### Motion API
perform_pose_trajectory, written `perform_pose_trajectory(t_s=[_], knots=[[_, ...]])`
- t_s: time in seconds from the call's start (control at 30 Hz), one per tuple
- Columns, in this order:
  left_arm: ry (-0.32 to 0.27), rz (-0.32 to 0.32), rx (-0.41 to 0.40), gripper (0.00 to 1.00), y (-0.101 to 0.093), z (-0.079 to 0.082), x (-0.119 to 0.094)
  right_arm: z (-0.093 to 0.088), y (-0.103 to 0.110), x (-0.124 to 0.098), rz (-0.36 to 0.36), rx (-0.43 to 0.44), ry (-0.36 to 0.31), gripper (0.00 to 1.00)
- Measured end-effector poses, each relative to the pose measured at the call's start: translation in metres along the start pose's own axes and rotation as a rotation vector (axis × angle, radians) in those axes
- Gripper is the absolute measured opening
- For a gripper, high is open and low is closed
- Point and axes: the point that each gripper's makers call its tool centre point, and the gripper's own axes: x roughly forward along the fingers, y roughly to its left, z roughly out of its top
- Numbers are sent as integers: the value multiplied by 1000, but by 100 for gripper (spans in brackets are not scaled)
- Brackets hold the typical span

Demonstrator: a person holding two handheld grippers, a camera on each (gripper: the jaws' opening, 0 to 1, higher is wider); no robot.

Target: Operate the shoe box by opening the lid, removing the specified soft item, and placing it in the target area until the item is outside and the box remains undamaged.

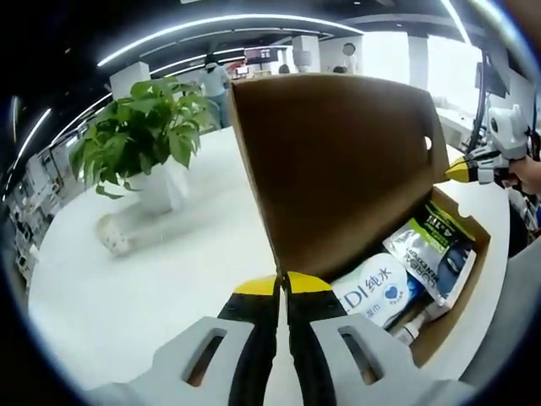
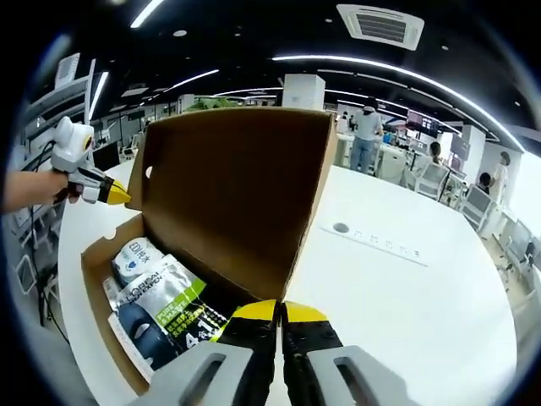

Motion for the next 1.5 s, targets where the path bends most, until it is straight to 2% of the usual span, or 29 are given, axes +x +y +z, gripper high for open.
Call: perform_pose_trajectory(t_s=[0.27, 0.77, 1.5], knots=[[17, 5, -36, 1, 1, 1, 2, 1, 0, 1, 12, 11, 25, 0], [81, 10, -43, 1, 1, 5, 6, 5, -4, 6, 38, 8, 64, 0], [149, -6, -58, 1, 6, 12, 20, 9, -13, 19, 89, 126, 127, 0]])
